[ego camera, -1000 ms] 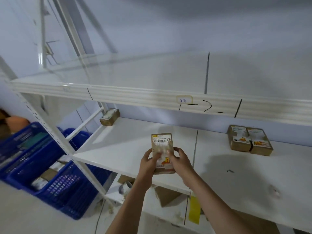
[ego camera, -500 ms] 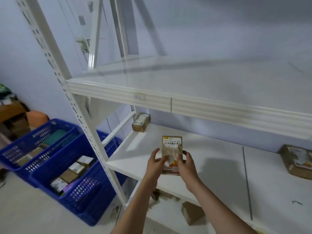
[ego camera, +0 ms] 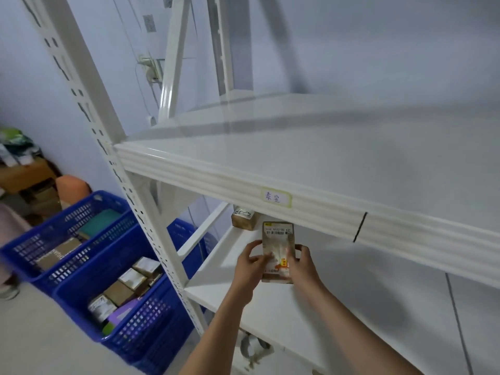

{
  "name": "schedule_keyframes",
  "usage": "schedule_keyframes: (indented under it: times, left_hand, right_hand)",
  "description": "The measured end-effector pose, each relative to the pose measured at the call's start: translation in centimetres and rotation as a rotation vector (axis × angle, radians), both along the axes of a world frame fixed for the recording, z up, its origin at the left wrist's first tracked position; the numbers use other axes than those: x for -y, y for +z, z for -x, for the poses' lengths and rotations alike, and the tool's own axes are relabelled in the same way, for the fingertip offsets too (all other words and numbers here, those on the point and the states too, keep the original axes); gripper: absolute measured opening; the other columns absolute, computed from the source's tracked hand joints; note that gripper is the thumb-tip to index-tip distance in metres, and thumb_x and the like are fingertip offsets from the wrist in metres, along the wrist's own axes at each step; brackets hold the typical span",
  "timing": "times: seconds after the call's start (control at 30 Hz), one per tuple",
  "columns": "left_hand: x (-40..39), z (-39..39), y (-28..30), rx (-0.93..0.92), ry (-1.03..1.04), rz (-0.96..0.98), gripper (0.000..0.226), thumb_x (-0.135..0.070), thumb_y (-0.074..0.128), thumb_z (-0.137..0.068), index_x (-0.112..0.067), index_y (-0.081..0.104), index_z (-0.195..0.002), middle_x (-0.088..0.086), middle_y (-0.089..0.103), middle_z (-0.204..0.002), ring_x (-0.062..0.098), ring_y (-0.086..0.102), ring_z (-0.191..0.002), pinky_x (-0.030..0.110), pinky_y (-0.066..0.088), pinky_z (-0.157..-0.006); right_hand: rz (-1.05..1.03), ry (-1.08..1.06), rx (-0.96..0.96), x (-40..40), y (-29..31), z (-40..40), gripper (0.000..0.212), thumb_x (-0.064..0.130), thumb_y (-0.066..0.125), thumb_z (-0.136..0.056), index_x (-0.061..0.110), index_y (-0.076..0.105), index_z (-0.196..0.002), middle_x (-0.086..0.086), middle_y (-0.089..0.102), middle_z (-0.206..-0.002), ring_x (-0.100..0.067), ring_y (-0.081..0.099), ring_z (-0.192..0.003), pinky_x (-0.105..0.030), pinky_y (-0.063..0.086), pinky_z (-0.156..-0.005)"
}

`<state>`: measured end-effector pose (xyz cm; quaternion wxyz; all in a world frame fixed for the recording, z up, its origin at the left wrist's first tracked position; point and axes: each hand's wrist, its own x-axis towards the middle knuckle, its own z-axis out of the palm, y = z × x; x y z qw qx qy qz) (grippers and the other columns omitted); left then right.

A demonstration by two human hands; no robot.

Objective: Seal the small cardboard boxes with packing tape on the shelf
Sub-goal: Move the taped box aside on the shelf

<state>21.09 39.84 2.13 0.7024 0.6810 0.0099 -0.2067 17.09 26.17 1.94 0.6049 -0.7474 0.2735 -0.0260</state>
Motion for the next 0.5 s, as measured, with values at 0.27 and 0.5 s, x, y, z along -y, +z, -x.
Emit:
schedule_keyframes:
  times: [0.27,0.5]
  left_hand:
    - [0.2,-6.2,-2.7,0.010,0.083,-0.212,0.027,-0.037,0.070,-0.089,-0.037,0.059,-0.114,0.005,0.074,-0.098,0.020,0.074,-0.085,0.048,0.062,-0.073]
    - [-0.8,-7.9,-4.3,0.034,-0.077,-0.330,0.031,-0.035,0.062,-0.093,-0.033,0.056,-0.124,0.008,0.072,-0.104,0.019,0.071,-0.087,0.038,0.061,-0.077]
  right_hand:
    - [0.198,0.324,0.023,0.5,-0.9,-3.8,0.046,0.028,0.075,-0.085,0.049,0.047,-0.114,0.019,0.056,-0.125,-0.007,0.056,-0.119,-0.030,0.046,-0.105]
    - [0.249,0.370,-0.001,-0.7,-2.1,-5.2,0.072,-0.006,0.077,-0.077,0.021,0.043,-0.134,0.004,0.061,-0.116,-0.002,0.064,-0.090,-0.007,0.046,-0.069]
